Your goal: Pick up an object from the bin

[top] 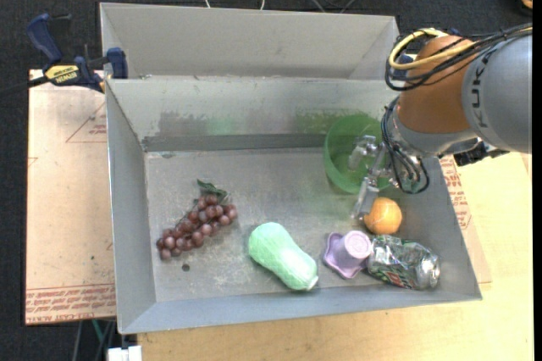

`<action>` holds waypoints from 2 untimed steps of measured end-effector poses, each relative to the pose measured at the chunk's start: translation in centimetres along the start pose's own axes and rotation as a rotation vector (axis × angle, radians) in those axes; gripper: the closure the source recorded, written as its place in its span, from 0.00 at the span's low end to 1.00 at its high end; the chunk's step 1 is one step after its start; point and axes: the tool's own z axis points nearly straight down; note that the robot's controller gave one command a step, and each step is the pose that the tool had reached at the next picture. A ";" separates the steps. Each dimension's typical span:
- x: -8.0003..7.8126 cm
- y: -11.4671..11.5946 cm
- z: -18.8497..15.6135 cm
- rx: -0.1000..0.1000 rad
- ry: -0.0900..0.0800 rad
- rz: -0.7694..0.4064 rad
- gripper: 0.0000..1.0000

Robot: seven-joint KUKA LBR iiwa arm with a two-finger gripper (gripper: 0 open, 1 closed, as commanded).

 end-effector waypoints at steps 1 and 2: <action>-3.6 1.2 3.2 -0.005 0.010 0.318 0.00; -0.7 -1.3 2.9 -0.004 0.011 0.319 1.00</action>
Offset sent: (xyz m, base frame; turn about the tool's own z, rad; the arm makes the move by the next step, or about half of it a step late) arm 0.0051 -0.0192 -0.0292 0.3265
